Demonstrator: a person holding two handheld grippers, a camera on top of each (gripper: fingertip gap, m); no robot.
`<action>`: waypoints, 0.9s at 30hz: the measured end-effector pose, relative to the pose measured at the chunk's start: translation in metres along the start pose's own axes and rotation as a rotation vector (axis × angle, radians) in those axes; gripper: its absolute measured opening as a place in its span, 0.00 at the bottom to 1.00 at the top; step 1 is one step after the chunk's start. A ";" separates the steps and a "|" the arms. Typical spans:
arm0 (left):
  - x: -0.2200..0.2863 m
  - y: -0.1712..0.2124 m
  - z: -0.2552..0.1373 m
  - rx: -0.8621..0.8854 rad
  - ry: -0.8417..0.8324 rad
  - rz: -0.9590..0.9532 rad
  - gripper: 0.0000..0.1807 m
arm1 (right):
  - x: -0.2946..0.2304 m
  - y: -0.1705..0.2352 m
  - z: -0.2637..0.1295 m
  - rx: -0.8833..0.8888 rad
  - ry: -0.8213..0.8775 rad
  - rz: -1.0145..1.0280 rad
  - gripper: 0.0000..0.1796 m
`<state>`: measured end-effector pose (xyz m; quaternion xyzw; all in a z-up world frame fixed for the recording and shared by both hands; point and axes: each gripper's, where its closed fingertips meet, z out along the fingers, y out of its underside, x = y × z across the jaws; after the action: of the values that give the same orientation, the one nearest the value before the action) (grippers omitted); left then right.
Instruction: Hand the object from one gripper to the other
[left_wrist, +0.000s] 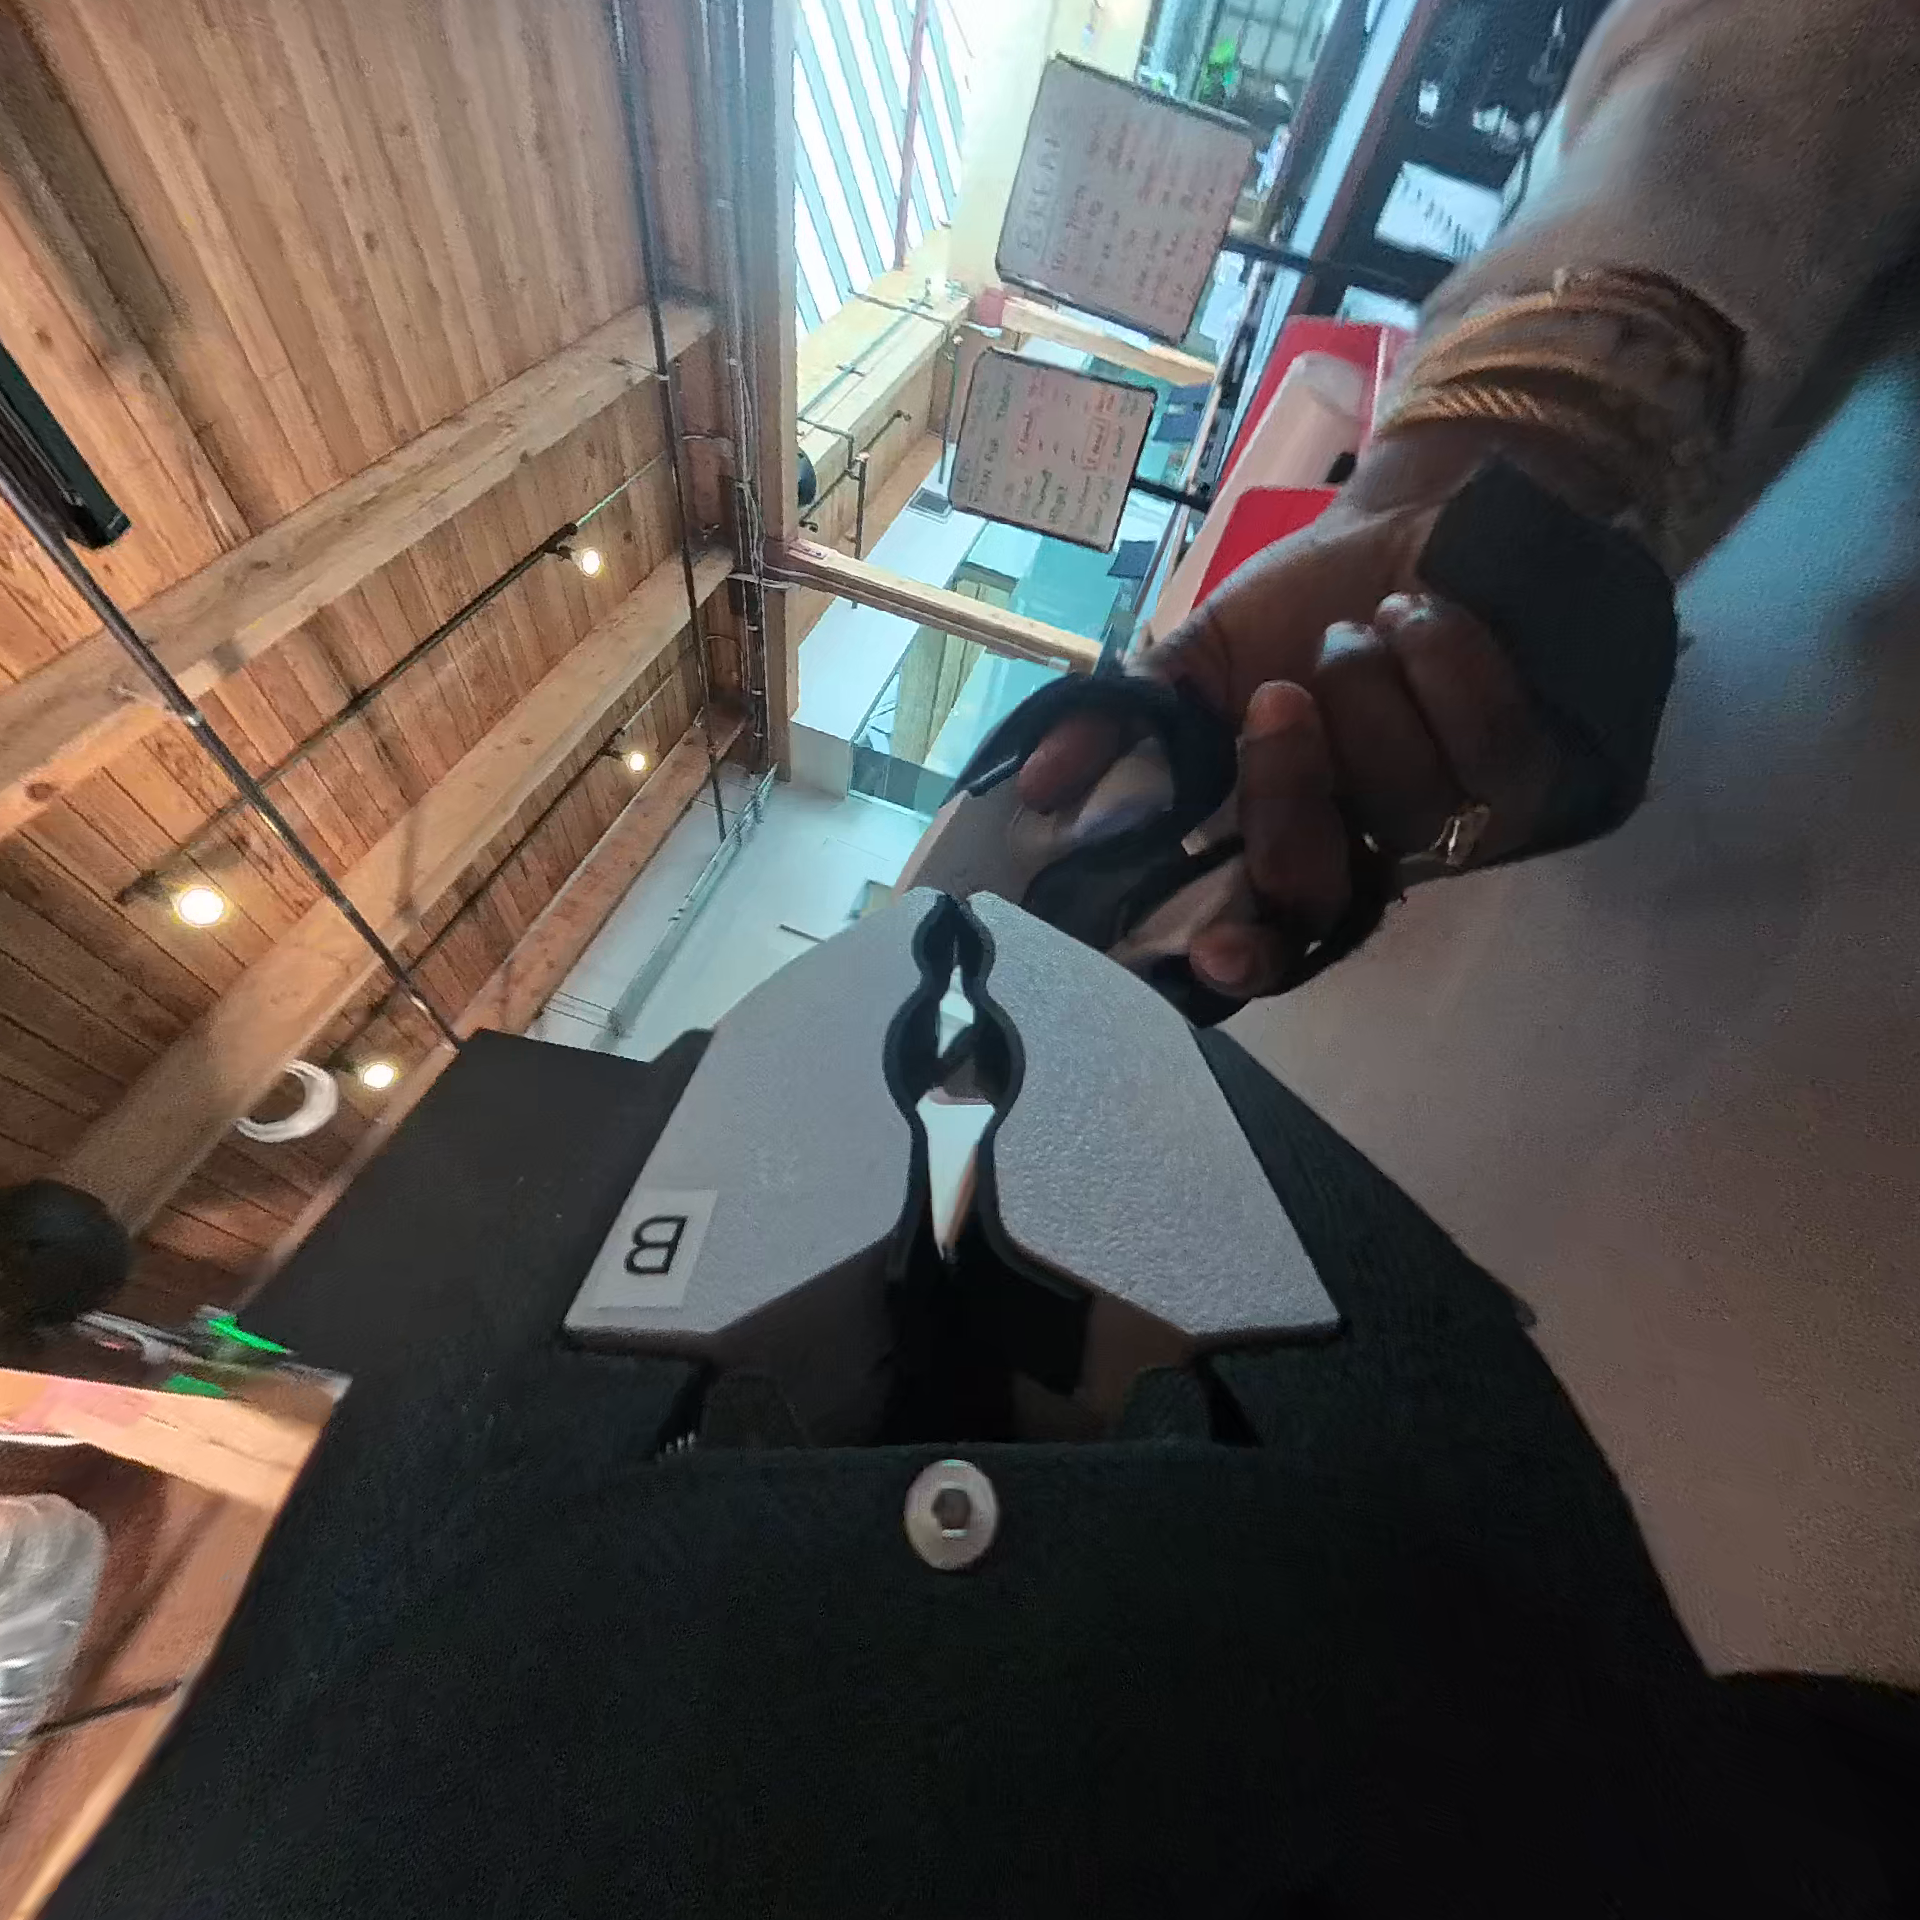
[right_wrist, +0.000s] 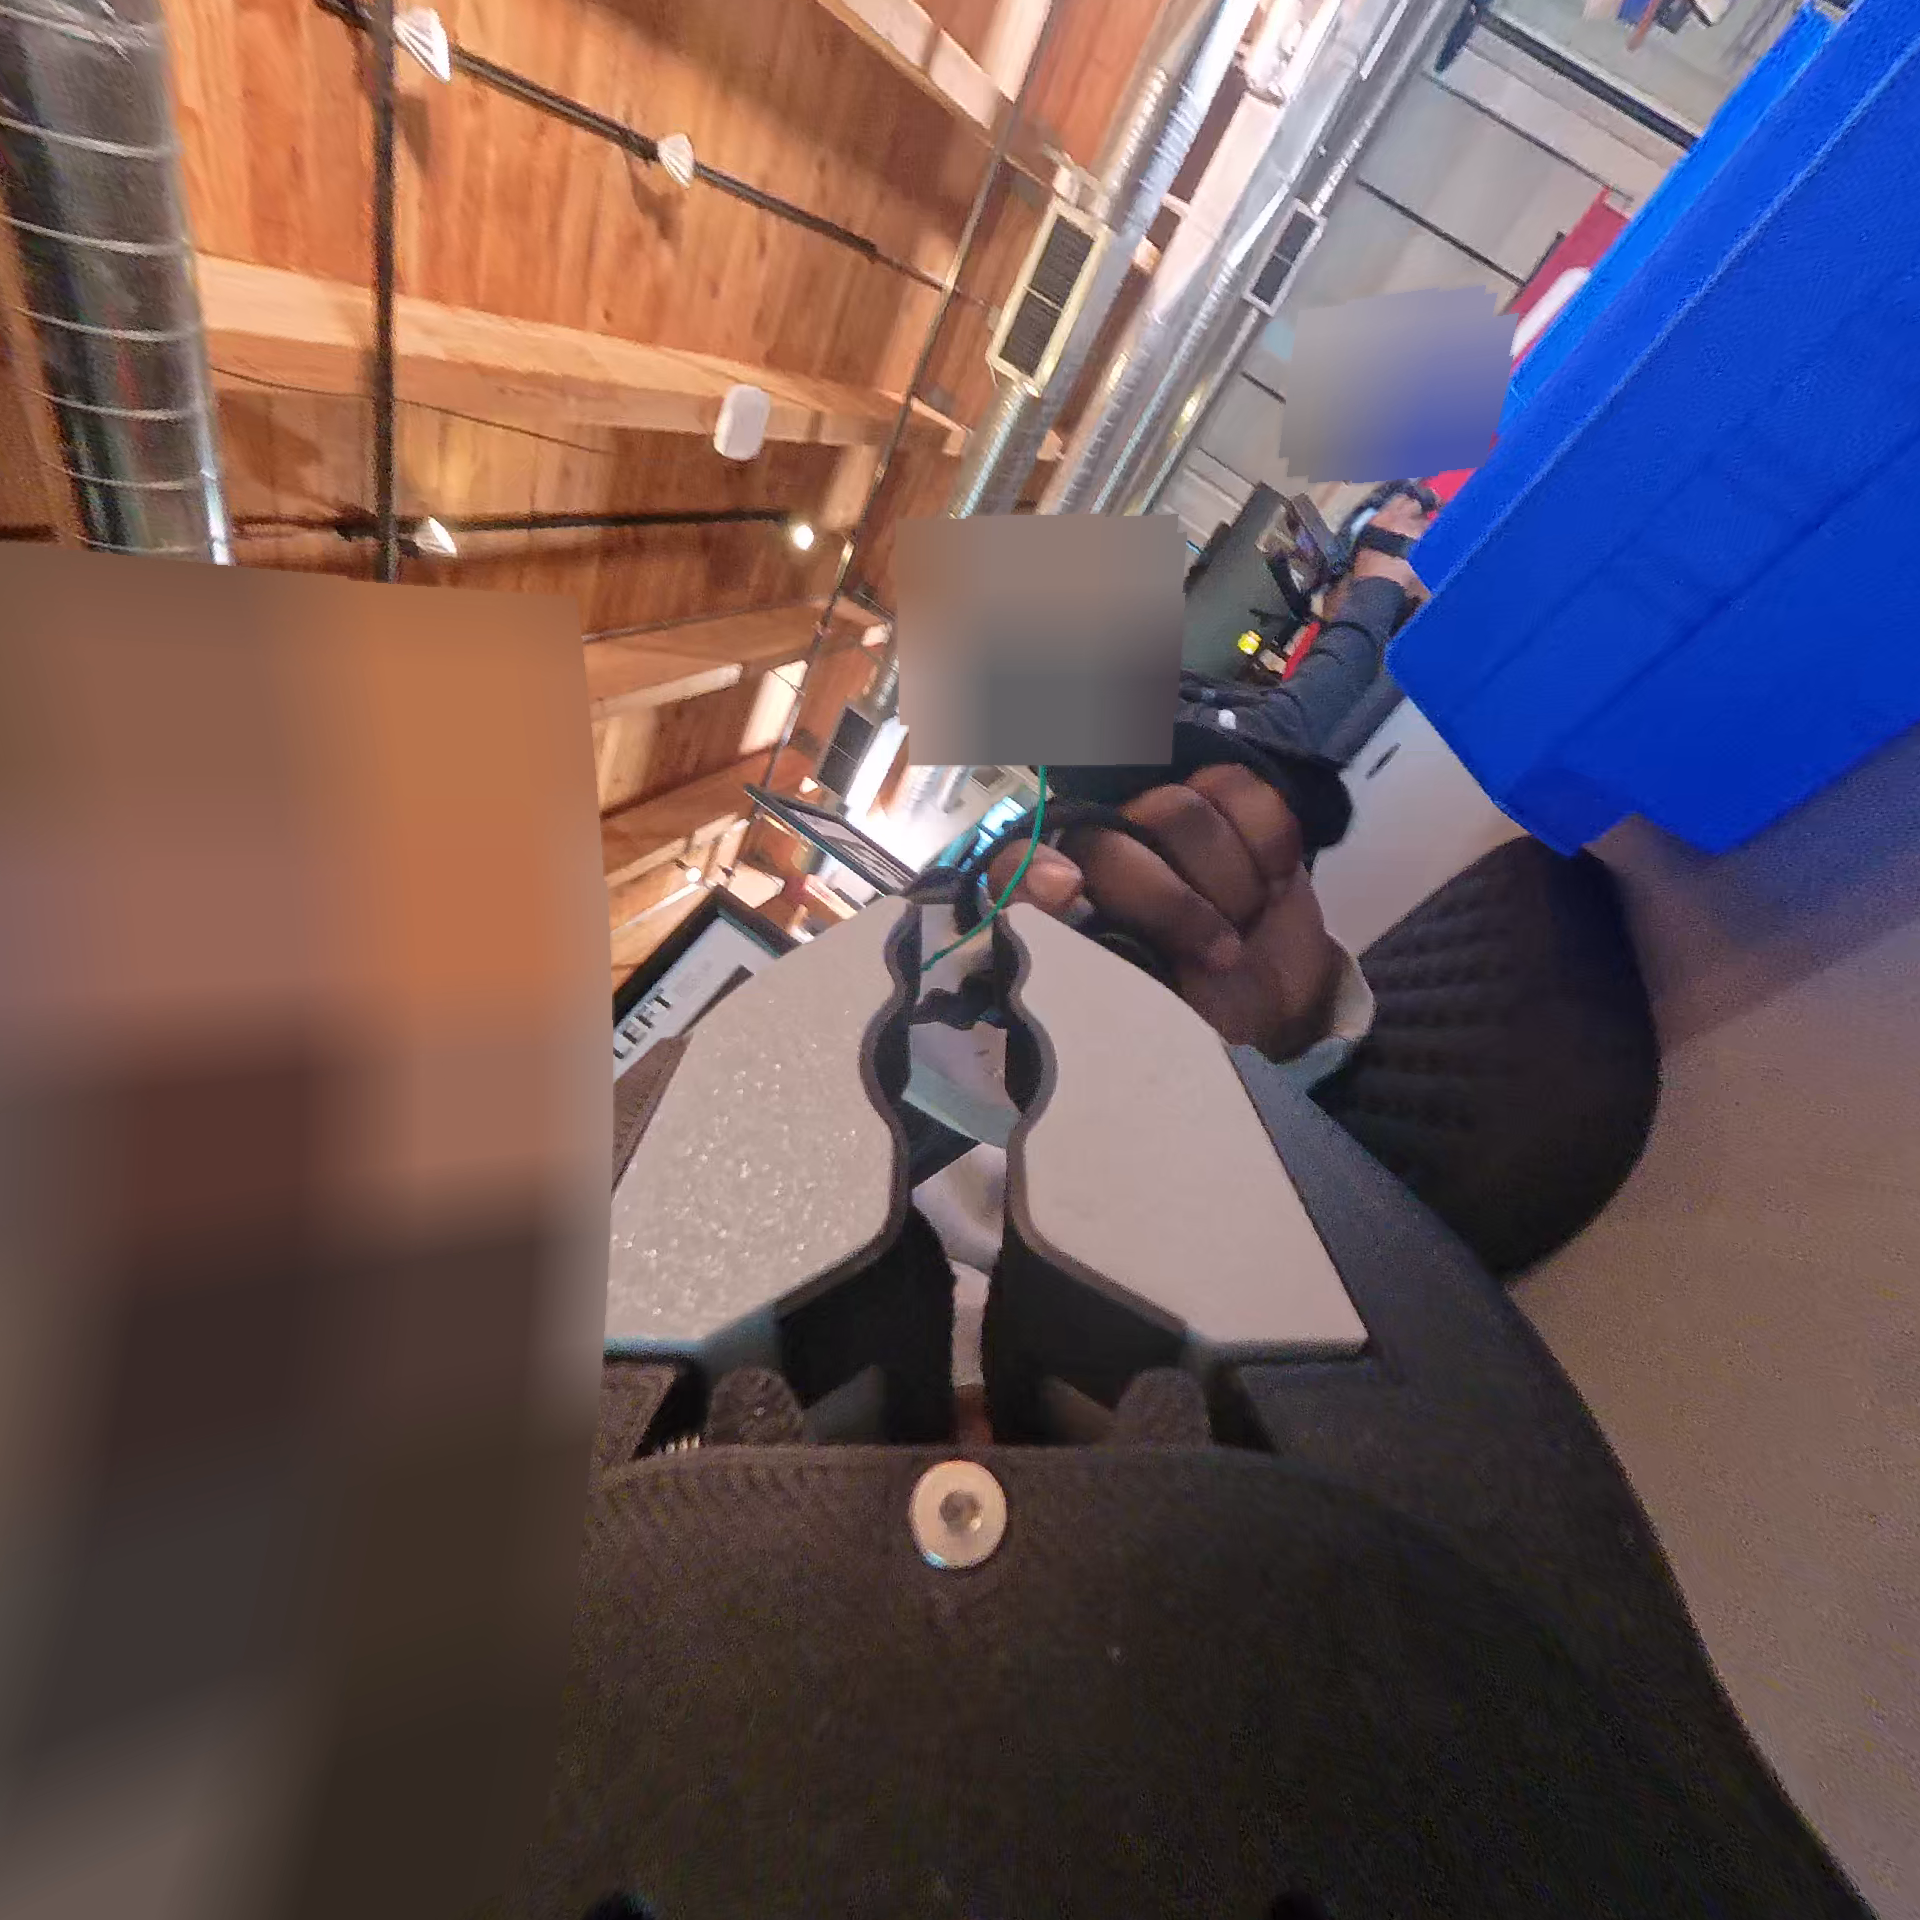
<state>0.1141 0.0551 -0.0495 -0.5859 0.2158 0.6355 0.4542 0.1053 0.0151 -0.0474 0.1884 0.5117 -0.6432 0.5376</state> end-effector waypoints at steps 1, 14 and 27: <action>0.001 0.000 0.000 -0.009 -0.001 0.053 0.00 | 0.002 0.002 0.000 -0.017 0.016 -0.007 0.07; -0.025 -0.003 -0.006 0.129 -0.010 -0.567 0.11 | -0.011 -0.010 -0.006 -0.022 0.177 -0.483 0.00; -0.023 0.011 -0.005 0.191 0.222 -1.280 0.06 | 0.010 0.009 -0.003 -0.204 0.384 -0.814 0.00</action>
<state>0.1049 0.0384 -0.0315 -0.6178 -0.0746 0.1536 0.7676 0.1091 0.0133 -0.0606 0.0338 0.6950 -0.7018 0.1526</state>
